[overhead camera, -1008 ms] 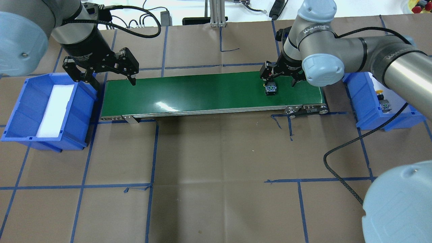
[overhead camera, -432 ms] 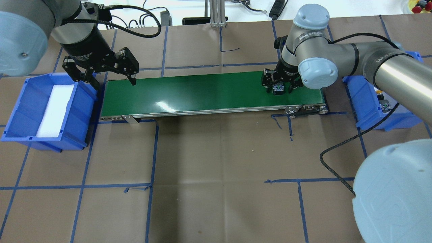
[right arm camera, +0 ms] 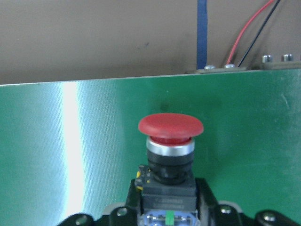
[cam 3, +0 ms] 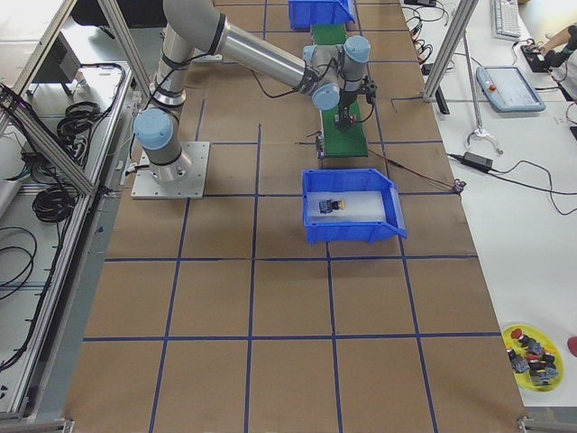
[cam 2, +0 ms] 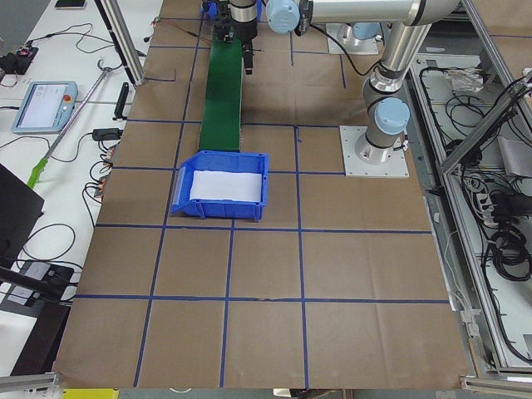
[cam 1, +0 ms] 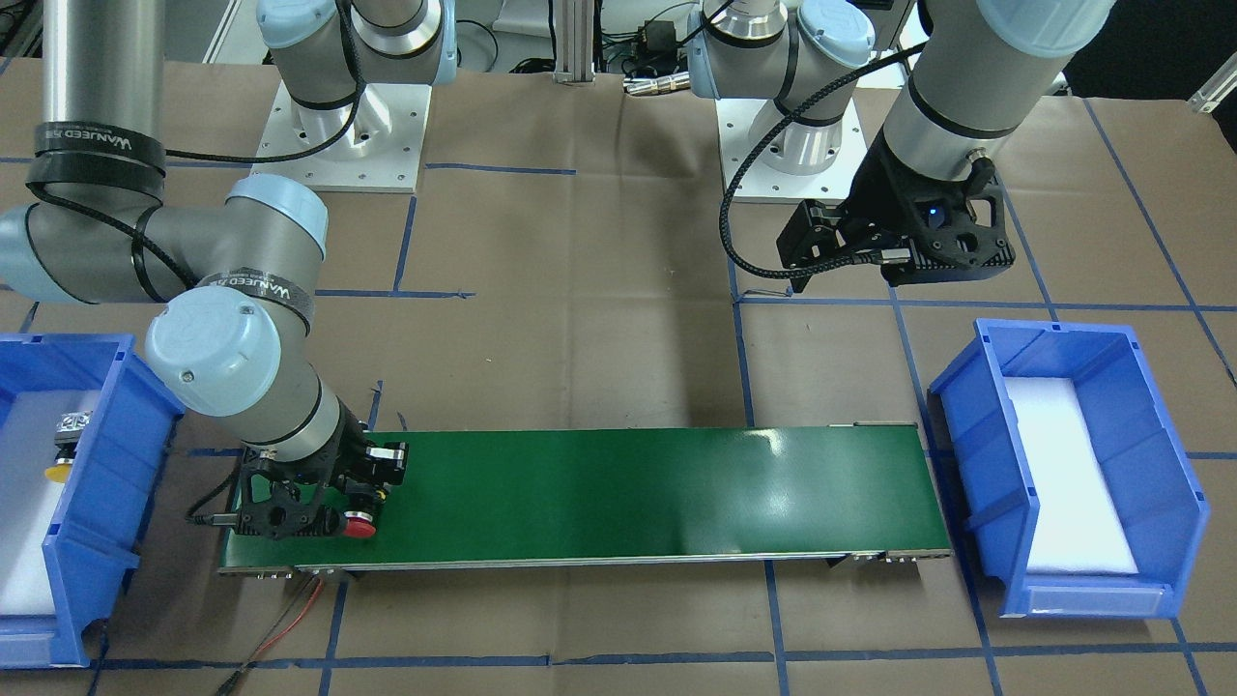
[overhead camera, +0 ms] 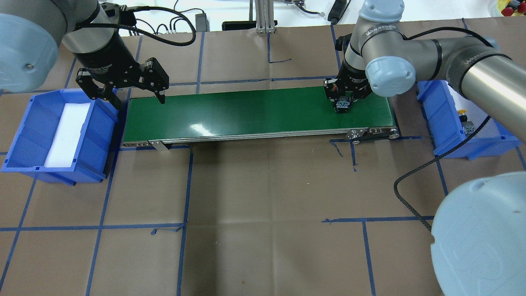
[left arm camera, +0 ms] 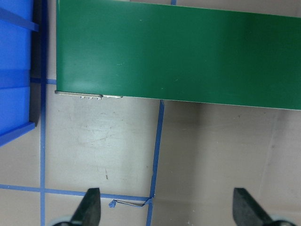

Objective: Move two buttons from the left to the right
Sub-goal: 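Carry the red button into the right bin and release it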

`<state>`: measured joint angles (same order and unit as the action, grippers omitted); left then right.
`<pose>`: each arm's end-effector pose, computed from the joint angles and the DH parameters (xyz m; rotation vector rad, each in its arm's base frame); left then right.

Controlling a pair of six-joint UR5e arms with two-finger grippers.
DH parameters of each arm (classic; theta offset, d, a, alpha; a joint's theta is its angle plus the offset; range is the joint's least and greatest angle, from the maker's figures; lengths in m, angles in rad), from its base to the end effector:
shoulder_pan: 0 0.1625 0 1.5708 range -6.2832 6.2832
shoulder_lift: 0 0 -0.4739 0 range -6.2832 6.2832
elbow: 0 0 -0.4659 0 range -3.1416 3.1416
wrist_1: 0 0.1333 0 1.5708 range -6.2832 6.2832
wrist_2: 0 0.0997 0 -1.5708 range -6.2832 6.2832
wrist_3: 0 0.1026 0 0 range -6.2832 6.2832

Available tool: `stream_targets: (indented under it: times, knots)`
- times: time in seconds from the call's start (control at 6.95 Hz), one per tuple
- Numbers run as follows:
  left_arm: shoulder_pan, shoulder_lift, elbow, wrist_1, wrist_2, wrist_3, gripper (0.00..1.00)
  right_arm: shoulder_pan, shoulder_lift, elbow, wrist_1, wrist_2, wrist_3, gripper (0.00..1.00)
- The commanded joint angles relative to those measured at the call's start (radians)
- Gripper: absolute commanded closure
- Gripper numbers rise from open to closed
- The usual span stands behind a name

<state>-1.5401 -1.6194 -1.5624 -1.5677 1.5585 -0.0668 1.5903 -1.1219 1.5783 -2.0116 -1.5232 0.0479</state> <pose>-0.1166 -0.5882 0.5109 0.1529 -3.1257 -0.0584 0.1522 -0.7191 0.2801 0.0445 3.0941 0.0266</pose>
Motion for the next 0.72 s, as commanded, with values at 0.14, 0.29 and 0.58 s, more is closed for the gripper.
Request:
stream_targets:
  times: [0.14,0.29,0.58]
  knots:
    - [0.000,0.000,0.001,0.000,0.000,0.056,0.00,-0.062,-0.071,-0.073,0.056,-0.049,-0.122,0.94]
    - [0.000,-0.002,0.004,0.000,0.000,0.056,0.00,-0.179,-0.111,-0.101,0.082,-0.046,-0.216,0.94]
    - [0.000,0.000,0.004,0.000,-0.002,0.058,0.00,-0.390,-0.125,-0.113,0.077,-0.046,-0.427,0.93]
